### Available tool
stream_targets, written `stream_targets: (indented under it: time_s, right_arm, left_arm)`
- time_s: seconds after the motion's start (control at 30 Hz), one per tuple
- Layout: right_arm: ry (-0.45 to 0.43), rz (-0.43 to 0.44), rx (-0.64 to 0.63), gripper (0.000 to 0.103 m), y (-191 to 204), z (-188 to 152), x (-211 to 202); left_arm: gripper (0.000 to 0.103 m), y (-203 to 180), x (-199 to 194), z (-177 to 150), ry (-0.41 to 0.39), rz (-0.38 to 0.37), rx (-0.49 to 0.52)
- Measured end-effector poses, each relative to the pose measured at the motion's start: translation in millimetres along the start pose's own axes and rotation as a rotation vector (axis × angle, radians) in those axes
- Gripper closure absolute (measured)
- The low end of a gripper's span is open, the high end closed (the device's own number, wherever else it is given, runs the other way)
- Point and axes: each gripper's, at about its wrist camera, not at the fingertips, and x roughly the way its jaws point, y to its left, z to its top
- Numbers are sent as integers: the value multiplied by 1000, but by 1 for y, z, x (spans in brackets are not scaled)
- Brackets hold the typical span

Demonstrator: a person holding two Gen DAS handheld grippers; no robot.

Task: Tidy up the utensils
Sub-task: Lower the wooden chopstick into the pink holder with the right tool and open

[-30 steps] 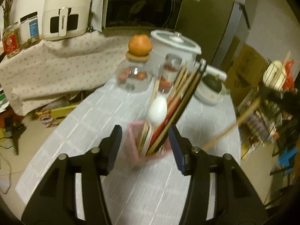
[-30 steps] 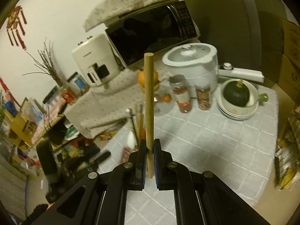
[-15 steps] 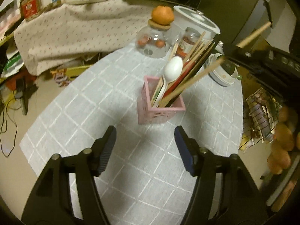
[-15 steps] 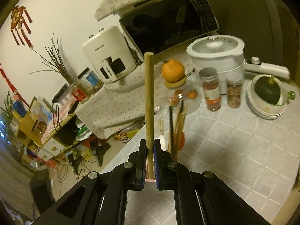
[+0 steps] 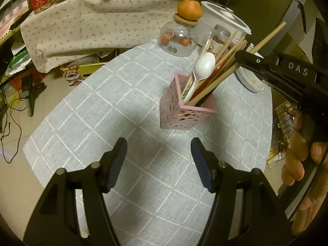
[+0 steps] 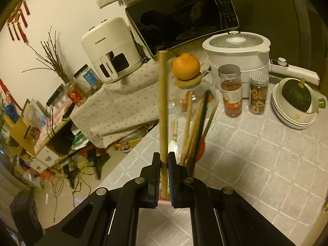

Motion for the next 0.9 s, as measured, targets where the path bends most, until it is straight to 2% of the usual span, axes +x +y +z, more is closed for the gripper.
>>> stream_targets:
  time_s: [0.5, 0.57, 0.63, 0.77, 0.9]
  right_arm:
    - [77, -22, 15, 95, -5, -13, 27]
    - [84, -16, 26, 90, -6, -13, 28]
    - [82, -12, 33, 79, -7, -13, 27]
    - [77, -9, 39, 76, -8, -12, 23]
    - [61, -10, 50, 61, -11, -9, 17]
  left_arm:
    - [37, -1, 5, 1, 22, -2, 6]
    - [37, -1, 6, 0, 24, 2, 6]
    - [36, -1, 6, 1, 26, 5, 5]
    - [32, 1, 6, 1, 25, 13, 3]
    - [29, 0, 5, 0, 24, 21, 6]
